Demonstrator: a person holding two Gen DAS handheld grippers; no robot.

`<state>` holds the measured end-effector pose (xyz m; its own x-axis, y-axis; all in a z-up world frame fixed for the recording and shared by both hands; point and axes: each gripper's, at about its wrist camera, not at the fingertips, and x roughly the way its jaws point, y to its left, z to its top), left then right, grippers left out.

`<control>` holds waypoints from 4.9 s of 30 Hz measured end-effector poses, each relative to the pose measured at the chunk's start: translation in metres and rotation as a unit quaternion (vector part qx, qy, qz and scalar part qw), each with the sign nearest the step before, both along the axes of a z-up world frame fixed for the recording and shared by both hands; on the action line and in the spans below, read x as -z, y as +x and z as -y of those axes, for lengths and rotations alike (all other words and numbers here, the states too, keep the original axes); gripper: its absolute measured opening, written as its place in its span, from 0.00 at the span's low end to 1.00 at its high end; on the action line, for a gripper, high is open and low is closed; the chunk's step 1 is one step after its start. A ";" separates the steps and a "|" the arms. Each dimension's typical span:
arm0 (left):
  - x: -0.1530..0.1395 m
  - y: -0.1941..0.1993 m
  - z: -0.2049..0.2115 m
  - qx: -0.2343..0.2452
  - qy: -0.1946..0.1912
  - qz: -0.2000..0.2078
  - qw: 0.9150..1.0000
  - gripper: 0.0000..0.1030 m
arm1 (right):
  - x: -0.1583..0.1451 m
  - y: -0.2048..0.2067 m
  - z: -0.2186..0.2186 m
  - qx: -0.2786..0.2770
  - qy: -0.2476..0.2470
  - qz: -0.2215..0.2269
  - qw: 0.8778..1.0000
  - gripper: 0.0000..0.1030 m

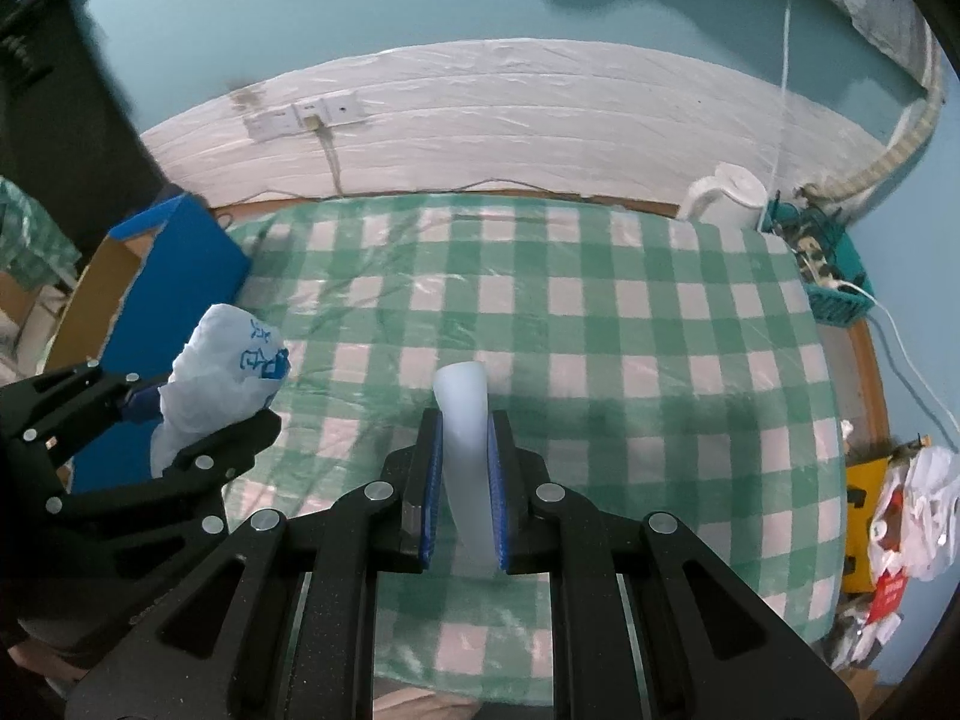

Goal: Organize soft objects

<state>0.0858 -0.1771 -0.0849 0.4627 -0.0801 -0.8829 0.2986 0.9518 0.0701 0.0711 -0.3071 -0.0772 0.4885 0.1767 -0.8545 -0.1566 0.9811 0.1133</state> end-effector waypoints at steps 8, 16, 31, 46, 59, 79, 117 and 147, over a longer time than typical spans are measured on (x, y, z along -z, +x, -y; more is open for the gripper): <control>-0.014 -0.017 -0.031 -0.019 0.004 0.011 1.000 0.39 | -0.011 -0.008 -0.033 -0.034 0.003 0.004 0.999 0.12; -0.025 -0.036 -0.069 -0.049 0.007 0.021 0.999 0.39 | -0.015 -0.016 -0.073 -0.079 0.003 0.007 0.997 0.12; -0.038 -0.062 -0.132 -0.099 -0.002 0.036 0.994 0.39 | -0.031 -0.031 -0.152 -0.148 0.015 0.018 0.989 0.12; -0.041 -0.069 -0.206 -0.153 -0.018 0.046 0.987 0.39 | -0.037 -0.022 -0.227 -0.193 0.017 0.021 0.981 0.12; -0.014 -0.066 -0.267 -0.202 -0.037 0.019 0.979 0.39 | -0.018 -0.011 -0.284 -0.220 0.020 -0.007 0.975 0.12; 0.000 -0.065 -0.281 -0.206 -0.038 -0.003 0.978 0.56 | -0.006 -0.005 -0.298 -0.209 0.000 -0.014 0.978 0.27; -0.073 -0.097 -0.239 -0.176 -0.018 0.080 0.981 0.85 | -0.075 -0.048 -0.225 -0.152 0.019 0.071 0.986 0.61; -0.077 -0.096 -0.217 -0.171 0.003 0.083 0.982 0.86 | -0.073 -0.049 -0.199 -0.132 0.027 0.066 0.989 0.61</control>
